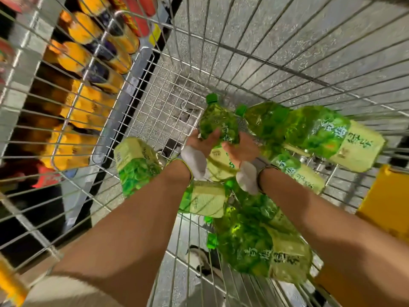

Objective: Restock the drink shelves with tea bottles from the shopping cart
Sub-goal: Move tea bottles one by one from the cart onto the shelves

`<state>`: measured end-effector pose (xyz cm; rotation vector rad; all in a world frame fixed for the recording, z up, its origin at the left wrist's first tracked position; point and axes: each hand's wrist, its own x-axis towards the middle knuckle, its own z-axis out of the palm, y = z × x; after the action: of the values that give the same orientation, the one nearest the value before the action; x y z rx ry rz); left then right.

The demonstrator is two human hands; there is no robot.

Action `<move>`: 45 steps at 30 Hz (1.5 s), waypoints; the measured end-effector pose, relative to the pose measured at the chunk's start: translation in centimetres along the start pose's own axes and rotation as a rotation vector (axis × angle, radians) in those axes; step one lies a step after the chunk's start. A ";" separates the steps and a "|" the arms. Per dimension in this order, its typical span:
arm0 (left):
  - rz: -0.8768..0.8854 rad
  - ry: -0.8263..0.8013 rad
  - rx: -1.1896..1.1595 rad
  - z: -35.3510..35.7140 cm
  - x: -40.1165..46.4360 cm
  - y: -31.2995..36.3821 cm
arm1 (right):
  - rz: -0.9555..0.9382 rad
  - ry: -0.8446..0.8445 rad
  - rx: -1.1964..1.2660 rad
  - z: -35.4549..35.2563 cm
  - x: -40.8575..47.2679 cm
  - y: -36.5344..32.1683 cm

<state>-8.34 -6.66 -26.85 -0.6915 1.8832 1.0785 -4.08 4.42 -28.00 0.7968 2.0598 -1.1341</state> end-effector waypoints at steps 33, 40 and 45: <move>0.394 0.160 -0.405 -19.2 -32.3 -0.5 | -0.515 -0.088 0.122 -4.1 -30.4 -15.9; 0.399 0.241 -0.478 -25.1 -35.7 -6.6 | -0.576 -0.194 0.104 2.1 -35.5 -18.3; 0.358 0.347 -0.531 -29.4 -36.0 -13.3 | -0.610 -0.295 0.019 8.5 -38.4 -19.6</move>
<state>8.35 -36.89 7.06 -0.9018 2.0767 1.8238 6.50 -19.23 7.52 -0.0209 2.0856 -1.4845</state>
